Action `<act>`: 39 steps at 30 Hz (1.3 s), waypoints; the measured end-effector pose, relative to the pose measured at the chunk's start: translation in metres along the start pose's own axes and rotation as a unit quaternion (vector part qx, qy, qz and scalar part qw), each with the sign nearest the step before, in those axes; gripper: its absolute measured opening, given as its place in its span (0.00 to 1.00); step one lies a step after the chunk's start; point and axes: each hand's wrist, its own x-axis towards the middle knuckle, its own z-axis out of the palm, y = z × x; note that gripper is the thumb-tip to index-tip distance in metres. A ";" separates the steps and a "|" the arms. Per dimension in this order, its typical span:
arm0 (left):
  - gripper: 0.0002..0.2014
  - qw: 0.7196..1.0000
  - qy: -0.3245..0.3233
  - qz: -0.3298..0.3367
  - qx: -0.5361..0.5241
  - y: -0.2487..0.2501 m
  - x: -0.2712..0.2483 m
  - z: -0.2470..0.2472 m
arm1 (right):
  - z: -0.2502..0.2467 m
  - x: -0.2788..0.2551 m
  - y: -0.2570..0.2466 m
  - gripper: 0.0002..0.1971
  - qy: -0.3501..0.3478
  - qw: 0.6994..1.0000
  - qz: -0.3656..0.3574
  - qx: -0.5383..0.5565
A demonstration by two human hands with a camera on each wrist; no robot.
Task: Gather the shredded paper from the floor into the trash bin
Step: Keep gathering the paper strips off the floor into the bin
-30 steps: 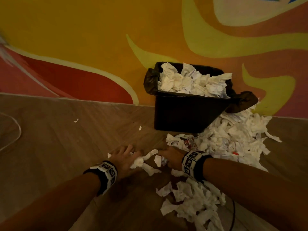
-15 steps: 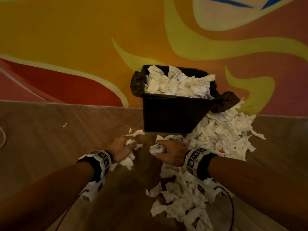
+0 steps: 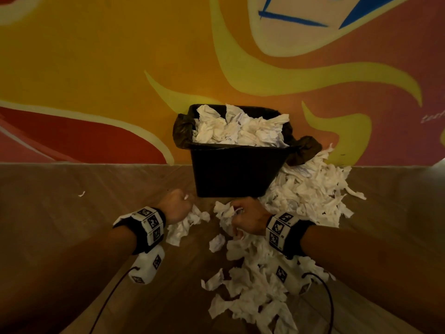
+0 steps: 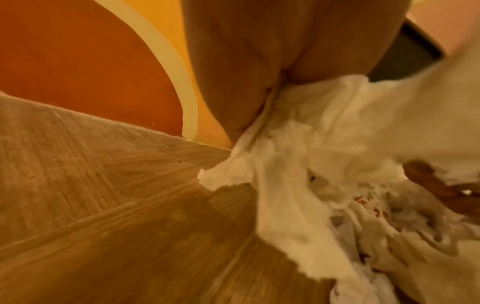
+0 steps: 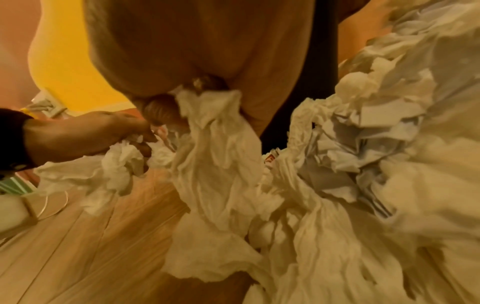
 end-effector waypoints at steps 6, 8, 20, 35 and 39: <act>0.24 0.998 0.013 -0.013 -0.057 0.014 0.003 -0.007 | -0.007 0.001 0.000 0.19 -0.011 1.000 -0.011 0.025; 0.24 0.998 -0.009 0.043 -0.042 0.020 -0.001 -0.010 | -0.011 0.002 -0.004 0.17 -0.026 0.999 -0.022 0.019; 0.04 0.953 0.016 0.292 -0.077 0.114 -0.019 -0.050 | -0.100 -0.004 -0.081 0.14 0.022 0.971 -0.173 0.165; 0.15 0.949 0.249 0.192 -0.032 0.204 0.024 -0.060 | -0.179 0.036 -0.129 0.14 0.358 0.886 -0.217 0.202; 0.18 0.975 0.164 0.092 0.117 0.180 0.035 -0.044 | -0.169 0.043 -0.090 0.20 0.283 0.955 -0.090 -0.018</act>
